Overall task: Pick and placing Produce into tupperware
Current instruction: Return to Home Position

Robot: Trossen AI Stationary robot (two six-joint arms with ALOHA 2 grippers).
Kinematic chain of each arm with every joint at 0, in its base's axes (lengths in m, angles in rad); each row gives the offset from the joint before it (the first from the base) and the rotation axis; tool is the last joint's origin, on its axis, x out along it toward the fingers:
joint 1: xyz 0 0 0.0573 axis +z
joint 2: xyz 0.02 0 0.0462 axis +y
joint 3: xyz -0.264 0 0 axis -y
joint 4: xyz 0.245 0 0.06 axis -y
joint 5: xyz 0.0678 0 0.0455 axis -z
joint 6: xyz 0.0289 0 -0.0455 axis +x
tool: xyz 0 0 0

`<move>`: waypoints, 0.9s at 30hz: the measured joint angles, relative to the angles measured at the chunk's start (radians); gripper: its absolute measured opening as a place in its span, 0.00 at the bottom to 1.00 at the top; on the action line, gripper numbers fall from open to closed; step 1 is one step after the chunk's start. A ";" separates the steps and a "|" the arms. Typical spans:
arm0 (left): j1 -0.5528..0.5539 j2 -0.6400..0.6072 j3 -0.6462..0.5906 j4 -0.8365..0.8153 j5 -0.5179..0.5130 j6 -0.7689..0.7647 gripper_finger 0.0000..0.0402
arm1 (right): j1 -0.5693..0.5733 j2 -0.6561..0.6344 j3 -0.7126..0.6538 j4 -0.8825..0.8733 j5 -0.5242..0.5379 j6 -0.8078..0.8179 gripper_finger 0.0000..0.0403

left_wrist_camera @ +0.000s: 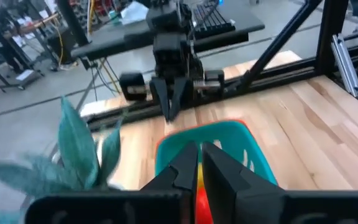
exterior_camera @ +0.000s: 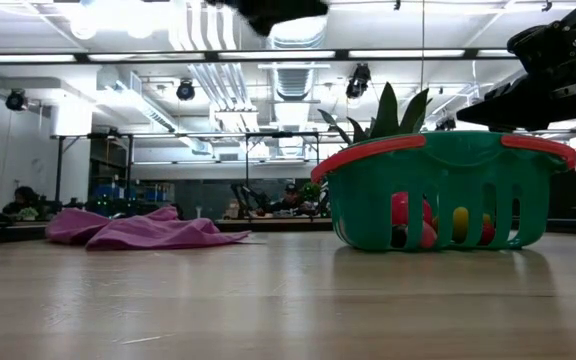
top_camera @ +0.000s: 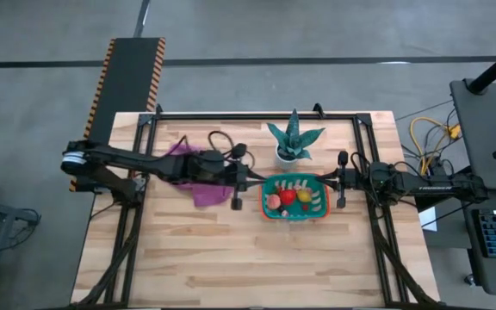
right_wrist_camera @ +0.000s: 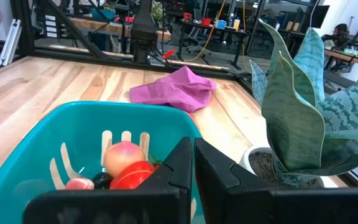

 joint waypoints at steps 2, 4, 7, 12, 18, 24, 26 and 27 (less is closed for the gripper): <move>0.000 -0.041 -0.096 0.064 -0.001 -0.013 0.02 | 0.000 0.000 0.000 0.000 0.000 0.000 0.02; 0.000 -0.077 -0.185 0.159 -0.011 -0.031 0.02 | 0.000 0.000 0.000 0.000 0.000 0.000 0.02; 0.000 -0.154 -0.318 0.246 -0.026 -0.052 0.02 | 0.000 0.000 0.000 0.000 0.000 0.000 0.02; 0.000 -0.314 -0.495 0.258 -0.124 -0.109 0.02 | 0.000 0.002 0.000 -0.001 0.000 0.000 0.02; -0.001 -0.551 -0.660 0.257 -0.144 -0.129 0.02 | 0.000 0.006 0.000 0.001 0.000 0.001 0.02; -0.003 -0.793 -0.777 0.221 -0.103 -0.142 0.02 | 0.000 0.006 0.000 0.001 0.000 0.001 0.02; -0.005 -0.863 -0.803 0.187 -0.080 -0.149 0.02 | 0.000 0.006 0.000 0.001 0.000 0.011 0.02; -0.005 -0.894 -0.810 0.159 -0.071 -0.168 0.02 | 0.000 0.006 0.000 0.001 0.000 0.020 0.02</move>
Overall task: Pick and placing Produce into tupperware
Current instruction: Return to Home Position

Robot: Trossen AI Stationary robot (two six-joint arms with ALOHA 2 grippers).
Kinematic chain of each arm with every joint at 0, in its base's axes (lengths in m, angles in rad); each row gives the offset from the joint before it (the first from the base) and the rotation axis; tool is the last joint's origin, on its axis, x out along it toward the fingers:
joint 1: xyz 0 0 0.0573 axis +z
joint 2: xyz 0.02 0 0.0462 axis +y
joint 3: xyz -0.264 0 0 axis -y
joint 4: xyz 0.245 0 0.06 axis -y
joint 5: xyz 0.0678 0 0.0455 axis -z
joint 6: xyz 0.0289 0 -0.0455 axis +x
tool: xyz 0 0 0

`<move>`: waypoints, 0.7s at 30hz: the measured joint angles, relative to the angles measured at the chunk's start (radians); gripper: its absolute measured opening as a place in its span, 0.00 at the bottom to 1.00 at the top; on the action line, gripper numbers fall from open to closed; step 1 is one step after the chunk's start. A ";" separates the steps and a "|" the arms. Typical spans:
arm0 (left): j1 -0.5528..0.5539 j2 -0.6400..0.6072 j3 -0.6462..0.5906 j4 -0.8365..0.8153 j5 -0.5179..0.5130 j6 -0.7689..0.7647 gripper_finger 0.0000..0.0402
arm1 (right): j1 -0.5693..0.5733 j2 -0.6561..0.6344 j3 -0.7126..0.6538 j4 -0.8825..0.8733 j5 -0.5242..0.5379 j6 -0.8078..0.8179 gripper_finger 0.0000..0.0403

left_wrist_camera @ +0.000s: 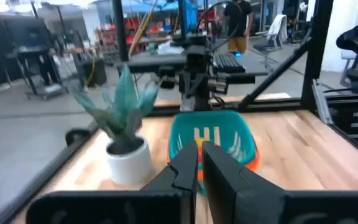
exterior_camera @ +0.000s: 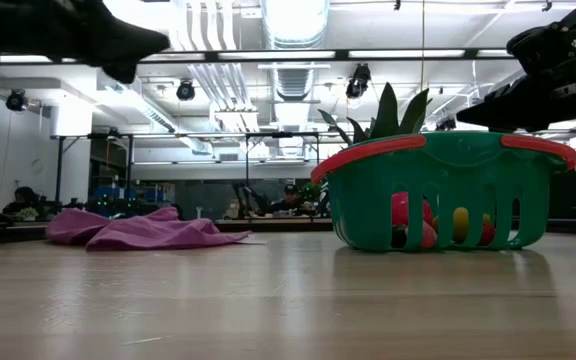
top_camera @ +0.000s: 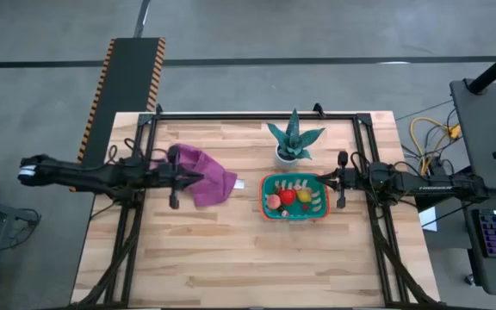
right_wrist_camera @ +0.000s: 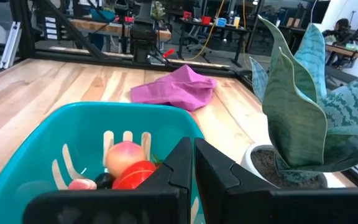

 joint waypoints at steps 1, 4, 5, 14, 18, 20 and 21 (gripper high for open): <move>-0.001 -0.027 -0.003 -0.035 0.002 -0.021 0.02 | 0.000 0.000 0.000 0.000 0.000 0.006 0.02; -0.001 -0.090 -0.011 -0.123 0.006 -0.049 0.02 | 0.000 0.000 0.000 0.000 0.000 0.007 0.02; -0.001 -0.106 -0.016 -0.141 0.011 -0.052 0.02 | 0.000 0.000 0.000 0.000 0.000 0.007 0.02; -0.005 -0.373 -0.154 -0.186 0.002 0.000 0.00 | 0.000 0.000 0.000 0.000 0.000 0.061 0.02; -0.005 -0.514 -0.206 -0.216 0.005 -0.025 0.00 | 0.000 0.000 0.000 -0.001 0.000 0.086 0.02; -0.005 -0.559 -0.221 -0.272 0.010 -0.029 0.00 | 0.000 0.000 0.000 -0.002 0.000 0.086 0.02; -0.005 -0.551 -0.227 -0.284 0.013 -0.033 0.00 | 0.000 0.000 0.000 -0.003 0.000 0.088 0.02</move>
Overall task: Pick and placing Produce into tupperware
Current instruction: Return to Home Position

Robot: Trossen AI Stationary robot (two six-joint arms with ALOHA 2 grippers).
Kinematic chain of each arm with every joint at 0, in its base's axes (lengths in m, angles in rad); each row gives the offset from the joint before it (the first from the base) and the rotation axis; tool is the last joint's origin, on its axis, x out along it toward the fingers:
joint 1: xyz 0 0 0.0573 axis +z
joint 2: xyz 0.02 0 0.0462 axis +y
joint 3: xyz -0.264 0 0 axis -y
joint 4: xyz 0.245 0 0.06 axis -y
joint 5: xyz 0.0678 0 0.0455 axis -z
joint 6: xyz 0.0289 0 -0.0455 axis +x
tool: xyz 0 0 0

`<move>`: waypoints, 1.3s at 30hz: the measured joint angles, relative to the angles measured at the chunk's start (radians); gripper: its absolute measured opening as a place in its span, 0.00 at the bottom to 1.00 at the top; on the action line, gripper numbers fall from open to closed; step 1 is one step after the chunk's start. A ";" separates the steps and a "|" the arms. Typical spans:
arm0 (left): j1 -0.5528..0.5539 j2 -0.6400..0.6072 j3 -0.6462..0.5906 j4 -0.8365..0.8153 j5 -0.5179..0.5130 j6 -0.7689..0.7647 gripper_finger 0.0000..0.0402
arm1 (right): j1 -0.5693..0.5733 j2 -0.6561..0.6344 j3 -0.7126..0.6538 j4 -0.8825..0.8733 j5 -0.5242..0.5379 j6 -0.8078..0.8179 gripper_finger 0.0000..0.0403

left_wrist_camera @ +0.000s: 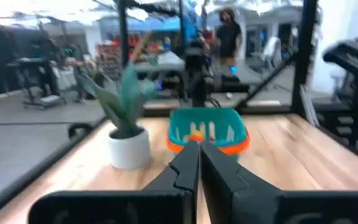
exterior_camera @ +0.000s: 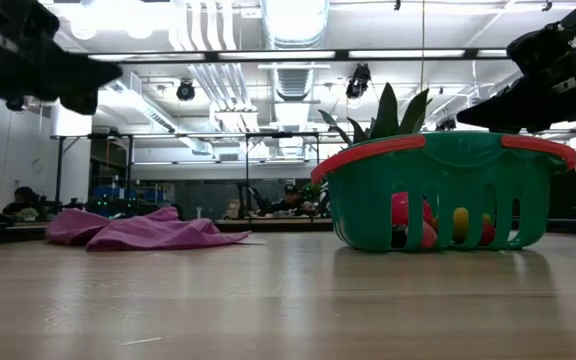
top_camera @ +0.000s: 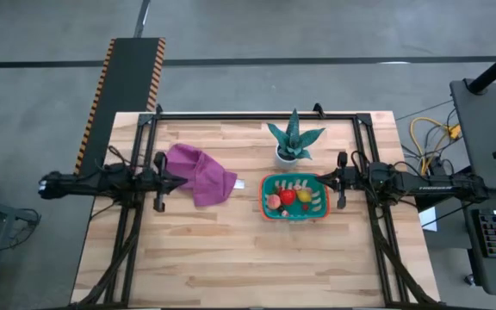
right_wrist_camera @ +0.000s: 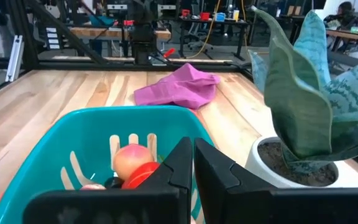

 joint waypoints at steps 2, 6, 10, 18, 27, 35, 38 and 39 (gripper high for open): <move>-0.001 0.016 0.000 0.006 0.024 0.006 0.00 | 0.000 0.000 0.000 0.001 -0.001 0.000 0.02; -0.001 0.028 -0.008 0.011 0.071 0.001 0.00 | 0.000 -0.001 0.000 0.003 -0.001 0.000 0.02; -0.001 0.006 -0.061 0.078 0.122 -0.018 0.00 | 0.000 -0.002 0.000 0.003 -0.001 0.021 0.02; 0.004 0.008 -0.081 0.053 0.067 0.014 0.00 | 0.000 -0.001 0.000 0.008 0.000 0.016 0.02; 0.015 0.006 -0.058 0.023 0.015 0.080 0.00 | 0.000 -0.001 0.000 0.028 0.000 0.015 0.02; 0.015 0.006 -0.060 0.004 0.019 0.059 0.00 | 0.000 0.000 0.000 0.042 0.000 0.039 0.02; 0.015 0.006 -0.060 0.005 0.019 0.059 0.00 | 0.000 0.000 0.000 0.042 0.000 0.039 0.02; 0.015 0.006 -0.060 0.004 0.019 0.059 0.00 | 0.000 0.000 0.000 0.042 0.000 0.039 0.02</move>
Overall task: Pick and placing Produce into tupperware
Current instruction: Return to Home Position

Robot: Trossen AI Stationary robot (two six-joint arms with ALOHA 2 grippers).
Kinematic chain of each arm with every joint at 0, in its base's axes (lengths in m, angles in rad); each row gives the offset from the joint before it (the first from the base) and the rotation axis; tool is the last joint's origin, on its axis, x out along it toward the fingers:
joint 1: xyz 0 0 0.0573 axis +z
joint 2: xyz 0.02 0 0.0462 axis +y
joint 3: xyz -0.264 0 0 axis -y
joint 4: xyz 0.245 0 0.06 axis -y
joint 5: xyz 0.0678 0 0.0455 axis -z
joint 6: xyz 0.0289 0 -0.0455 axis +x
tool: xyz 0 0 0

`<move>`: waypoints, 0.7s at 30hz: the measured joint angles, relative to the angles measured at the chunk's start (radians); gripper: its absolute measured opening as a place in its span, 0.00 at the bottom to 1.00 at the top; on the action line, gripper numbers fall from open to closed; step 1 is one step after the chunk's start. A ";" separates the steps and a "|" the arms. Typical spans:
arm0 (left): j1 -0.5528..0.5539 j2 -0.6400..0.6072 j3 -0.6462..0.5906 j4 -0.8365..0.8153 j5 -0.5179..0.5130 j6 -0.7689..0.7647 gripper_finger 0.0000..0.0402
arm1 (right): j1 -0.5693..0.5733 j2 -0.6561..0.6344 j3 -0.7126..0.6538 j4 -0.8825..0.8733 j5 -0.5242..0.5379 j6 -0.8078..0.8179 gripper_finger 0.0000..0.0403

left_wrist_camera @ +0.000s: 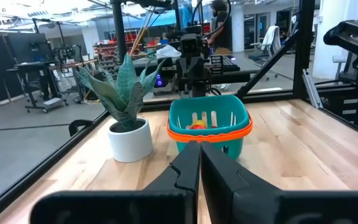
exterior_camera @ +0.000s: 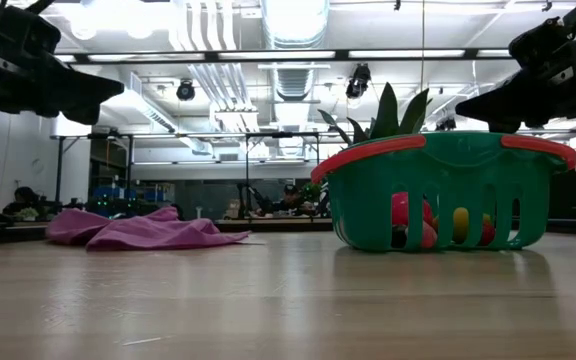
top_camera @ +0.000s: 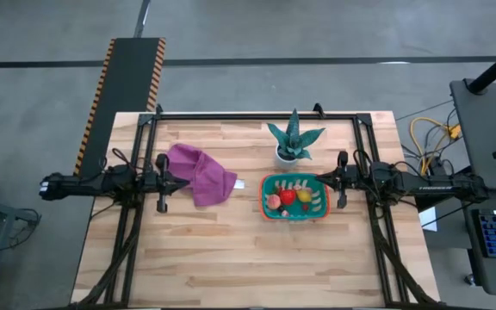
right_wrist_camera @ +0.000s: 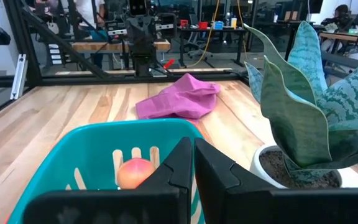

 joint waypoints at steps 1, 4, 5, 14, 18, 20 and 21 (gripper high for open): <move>0.000 0.000 0.000 0.000 0.000 0.000 0.00 | 0.000 0.000 0.000 0.000 0.000 0.000 0.02; 0.000 0.000 0.000 -0.003 0.000 0.000 0.00 | 0.000 0.000 0.000 0.000 0.000 0.009 0.02; 0.000 0.000 0.000 -0.003 0.000 0.001 0.00 | 0.000 0.000 0.000 0.000 0.000 0.010 0.02; 0.000 0.000 0.000 -0.002 0.001 -0.002 0.00 | 0.000 0.000 -0.001 0.031 -0.011 -0.041 0.02; 0.000 0.000 0.000 -0.002 -0.001 -0.006 0.00 | 0.000 -0.011 -0.001 0.105 -0.096 -0.043 0.02; 0.000 0.000 0.000 -0.005 -0.002 -0.026 0.00 | 0.000 -0.016 -0.001 0.103 -0.120 -0.024 0.02; 0.000 0.000 0.000 -0.008 -0.001 -0.031 0.00 | 0.000 -0.017 -0.001 0.092 -0.126 -0.008 0.02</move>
